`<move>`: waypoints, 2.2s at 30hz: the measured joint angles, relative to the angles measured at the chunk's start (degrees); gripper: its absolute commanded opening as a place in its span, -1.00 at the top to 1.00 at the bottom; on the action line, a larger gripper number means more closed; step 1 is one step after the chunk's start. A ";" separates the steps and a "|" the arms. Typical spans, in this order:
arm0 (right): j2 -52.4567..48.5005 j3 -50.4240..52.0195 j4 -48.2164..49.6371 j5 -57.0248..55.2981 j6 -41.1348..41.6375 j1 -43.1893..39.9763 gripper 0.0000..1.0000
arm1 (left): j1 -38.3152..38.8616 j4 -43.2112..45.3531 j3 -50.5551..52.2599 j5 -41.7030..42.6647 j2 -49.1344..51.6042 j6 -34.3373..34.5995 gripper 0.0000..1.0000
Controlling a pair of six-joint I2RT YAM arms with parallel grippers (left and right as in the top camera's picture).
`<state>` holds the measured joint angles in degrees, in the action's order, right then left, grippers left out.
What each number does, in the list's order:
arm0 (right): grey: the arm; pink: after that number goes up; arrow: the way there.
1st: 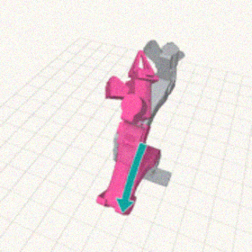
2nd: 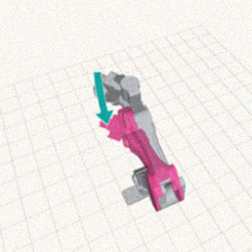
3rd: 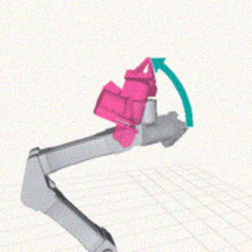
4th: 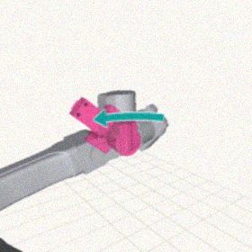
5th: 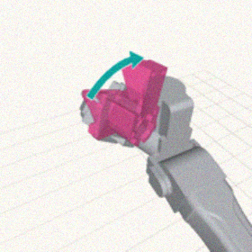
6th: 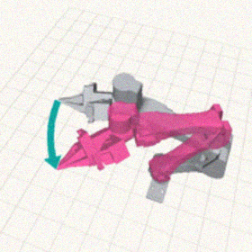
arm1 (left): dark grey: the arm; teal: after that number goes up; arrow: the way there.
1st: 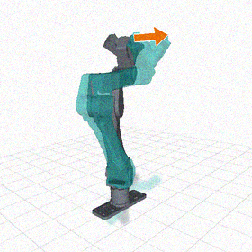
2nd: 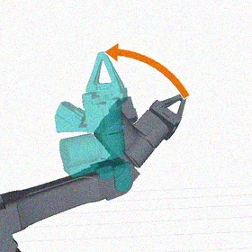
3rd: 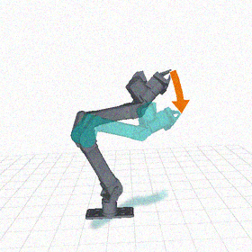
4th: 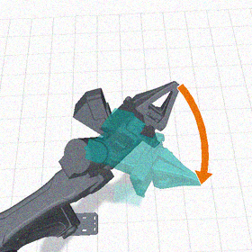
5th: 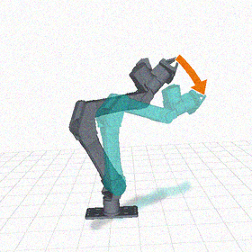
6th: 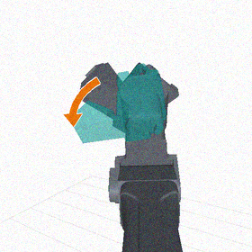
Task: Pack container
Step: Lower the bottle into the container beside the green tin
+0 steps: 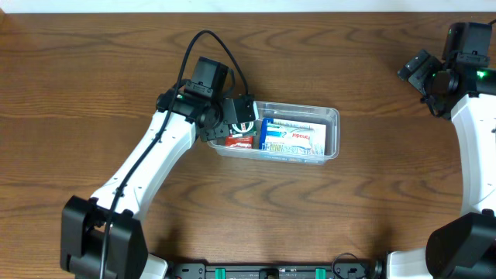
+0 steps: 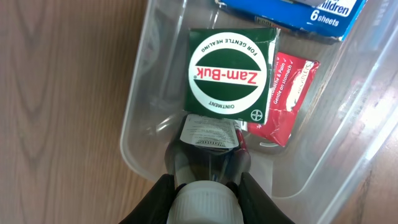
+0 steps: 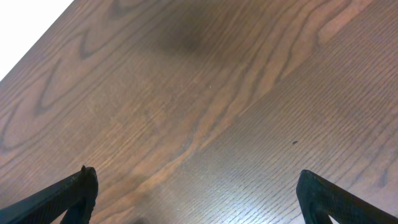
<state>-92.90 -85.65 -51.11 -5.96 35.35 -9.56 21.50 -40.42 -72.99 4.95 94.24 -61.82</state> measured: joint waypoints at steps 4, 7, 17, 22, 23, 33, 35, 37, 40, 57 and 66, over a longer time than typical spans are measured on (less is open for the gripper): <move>0.00 0.00 0.00 0.00 -0.02 0.00 -0.99 | 0.02 0.15 0.00 -0.72 0.83 -0.04 0.88; 0.00 0.00 0.00 0.00 0.00 0.00 -0.98 | 0.11 0.17 0.00 -1.79 0.94 -0.15 0.88; 0.00 0.00 0.00 0.00 0.00 0.00 -0.99 | 0.31 0.35 0.00 -11.34 1.38 -0.48 0.88; 0.00 0.00 0.00 0.00 0.00 0.00 -0.99 | 0.35 0.48 0.00 -13.14 1.66 -1.05 0.88; 0.00 0.00 0.00 0.00 0.00 0.00 -0.99 | 0.39 0.48 0.00 -13.20 1.66 -1.05 0.88; 0.00 0.00 0.00 0.00 0.00 0.00 -0.99 | 2.75 1.95 0.00 -9.29 1.68 -1.18 0.88; 0.00 0.00 -0.02 -0.02 -0.02 0.00 -0.98 | 3.54 2.40 0.00 -7.82 1.68 -1.22 0.88; 0.00 0.00 0.00 0.00 -0.02 0.00 -0.98 | 4.13 2.73 0.00 -6.78 1.68 -1.22 0.88; 0.00 0.00 0.00 0.00 -0.02 0.00 -0.98 | 4.61 2.84 0.00 -5.86 1.68 -1.22 0.88; 0.00 0.00 0.00 -0.02 -0.02 0.00 -0.98 | 4.48 2.69 0.00 -5.11 1.68 -1.22 0.88; 0.00 0.00 0.00 0.00 0.00 0.00 -0.98 | 3.69 0.31 0.00 -9.22 1.90 -1.22 0.88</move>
<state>-92.90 -85.65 -51.11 -5.96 35.35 -9.56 25.19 -40.12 -72.99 -4.27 96.14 -63.05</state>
